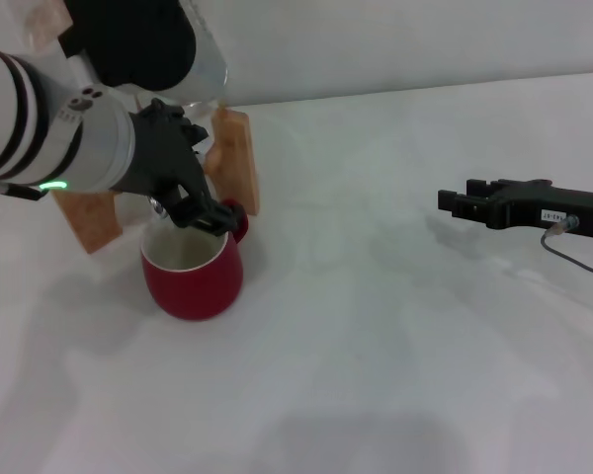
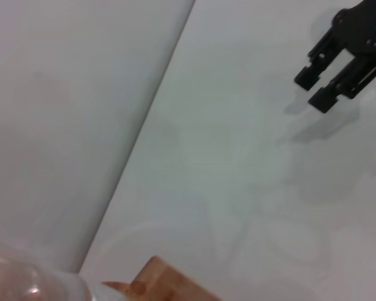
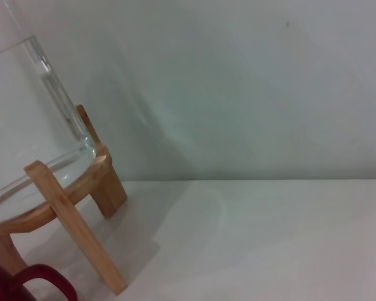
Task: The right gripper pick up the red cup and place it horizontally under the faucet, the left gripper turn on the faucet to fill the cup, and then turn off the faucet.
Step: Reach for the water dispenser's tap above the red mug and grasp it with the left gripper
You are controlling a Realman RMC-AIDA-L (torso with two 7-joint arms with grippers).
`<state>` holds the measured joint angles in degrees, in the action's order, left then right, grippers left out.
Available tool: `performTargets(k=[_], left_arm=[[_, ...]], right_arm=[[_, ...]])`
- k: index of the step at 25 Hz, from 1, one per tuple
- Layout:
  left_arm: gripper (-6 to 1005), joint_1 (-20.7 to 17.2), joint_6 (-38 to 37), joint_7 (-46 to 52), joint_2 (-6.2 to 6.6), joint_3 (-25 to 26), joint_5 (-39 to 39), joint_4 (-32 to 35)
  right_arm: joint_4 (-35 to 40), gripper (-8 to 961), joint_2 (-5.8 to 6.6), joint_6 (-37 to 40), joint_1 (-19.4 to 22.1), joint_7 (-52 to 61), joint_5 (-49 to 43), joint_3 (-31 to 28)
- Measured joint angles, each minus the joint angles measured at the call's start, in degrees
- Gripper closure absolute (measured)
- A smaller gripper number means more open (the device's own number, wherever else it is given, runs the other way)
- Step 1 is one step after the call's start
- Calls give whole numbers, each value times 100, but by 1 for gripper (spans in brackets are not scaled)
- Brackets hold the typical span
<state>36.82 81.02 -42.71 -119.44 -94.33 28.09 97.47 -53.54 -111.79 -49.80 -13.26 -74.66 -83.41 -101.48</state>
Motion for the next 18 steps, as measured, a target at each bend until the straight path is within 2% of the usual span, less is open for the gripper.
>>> performTargets(k=[18], left_arm=[[113, -9, -214, 10, 0, 35, -56, -266]], right_arm=[[56, 404, 0, -39, -1, -5, 0, -13]])
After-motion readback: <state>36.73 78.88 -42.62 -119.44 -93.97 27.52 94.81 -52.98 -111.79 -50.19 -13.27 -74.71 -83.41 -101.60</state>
